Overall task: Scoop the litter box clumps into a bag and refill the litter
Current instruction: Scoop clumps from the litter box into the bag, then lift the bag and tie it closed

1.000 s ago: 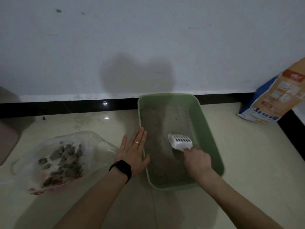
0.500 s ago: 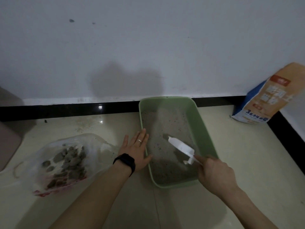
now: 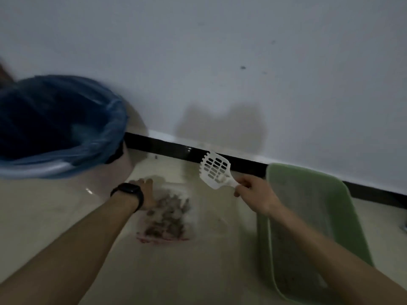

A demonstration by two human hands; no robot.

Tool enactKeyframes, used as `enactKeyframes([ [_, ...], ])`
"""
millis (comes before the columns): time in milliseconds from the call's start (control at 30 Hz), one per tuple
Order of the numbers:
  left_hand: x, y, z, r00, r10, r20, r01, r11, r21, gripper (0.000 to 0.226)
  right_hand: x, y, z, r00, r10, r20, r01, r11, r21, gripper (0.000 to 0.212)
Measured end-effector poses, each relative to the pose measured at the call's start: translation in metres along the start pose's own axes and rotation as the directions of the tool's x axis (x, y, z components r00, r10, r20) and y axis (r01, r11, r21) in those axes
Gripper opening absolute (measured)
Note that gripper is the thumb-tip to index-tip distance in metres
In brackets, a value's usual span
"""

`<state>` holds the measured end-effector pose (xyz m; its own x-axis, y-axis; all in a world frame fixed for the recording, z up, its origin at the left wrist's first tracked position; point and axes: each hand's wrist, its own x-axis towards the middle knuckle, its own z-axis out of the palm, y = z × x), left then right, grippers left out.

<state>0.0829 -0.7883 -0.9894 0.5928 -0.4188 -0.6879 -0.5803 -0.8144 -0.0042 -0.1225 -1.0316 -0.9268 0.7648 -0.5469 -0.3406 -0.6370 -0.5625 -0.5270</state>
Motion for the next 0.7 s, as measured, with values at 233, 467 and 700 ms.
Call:
enactKeyframes([
  [233, 0.005, -0.048, 0.042, 0.996, -0.090, 0.014, 0.091, 0.949, -0.301, 0.094, 0.083, -0.070, 0.068, 0.970, -0.103, 0.218, 0.110, 0.994, -0.023, 0.016],
  [467, 0.006, -0.065, 0.055, 0.996, -0.074, 0.039, 0.083, 0.944, -0.320, 0.057, 0.144, -0.114, 0.128, 0.964, -0.015, 0.264, -0.027, 0.988, 0.155, 0.035],
  [700, 0.006, -0.065, 0.051, 0.996, -0.067, -0.053, 0.049, 0.957, -0.287, 0.038, 0.148, -0.098, 0.153, 0.997, 0.068, -0.035, -0.062, 0.987, 0.150, 0.082],
])
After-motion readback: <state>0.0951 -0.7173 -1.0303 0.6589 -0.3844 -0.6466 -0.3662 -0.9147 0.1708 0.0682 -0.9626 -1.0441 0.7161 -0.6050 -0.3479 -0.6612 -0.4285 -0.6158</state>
